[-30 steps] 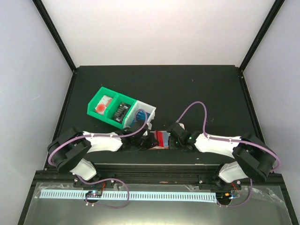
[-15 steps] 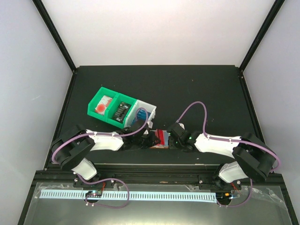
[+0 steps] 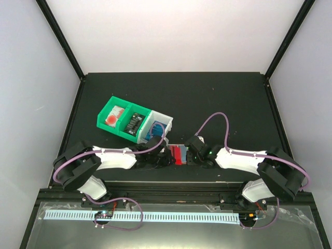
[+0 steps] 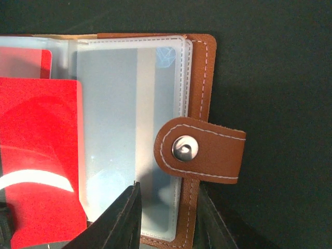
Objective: Put the credit cards into the card holder
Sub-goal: Insert the credit card into the card holder.
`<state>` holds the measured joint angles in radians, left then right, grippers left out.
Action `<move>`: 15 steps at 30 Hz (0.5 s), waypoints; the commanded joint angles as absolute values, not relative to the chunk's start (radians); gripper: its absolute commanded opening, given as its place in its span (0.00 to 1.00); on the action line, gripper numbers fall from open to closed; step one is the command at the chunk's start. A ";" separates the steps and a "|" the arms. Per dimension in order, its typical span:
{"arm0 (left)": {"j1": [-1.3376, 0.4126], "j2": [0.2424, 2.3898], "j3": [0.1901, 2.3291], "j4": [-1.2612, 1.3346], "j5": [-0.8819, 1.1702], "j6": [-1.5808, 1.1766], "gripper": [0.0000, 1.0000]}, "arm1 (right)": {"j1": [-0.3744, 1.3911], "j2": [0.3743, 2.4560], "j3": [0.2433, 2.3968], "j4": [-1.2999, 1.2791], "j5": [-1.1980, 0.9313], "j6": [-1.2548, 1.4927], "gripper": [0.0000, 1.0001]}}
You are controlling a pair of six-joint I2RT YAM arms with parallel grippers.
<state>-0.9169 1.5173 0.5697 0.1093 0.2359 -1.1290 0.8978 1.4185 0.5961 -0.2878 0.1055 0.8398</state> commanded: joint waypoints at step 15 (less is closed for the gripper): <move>-0.943 1.595 0.684 -0.048 0.132 -1.047 0.21 | 0.903 1.439 0.566 -0.295 0.090 0.846 0.33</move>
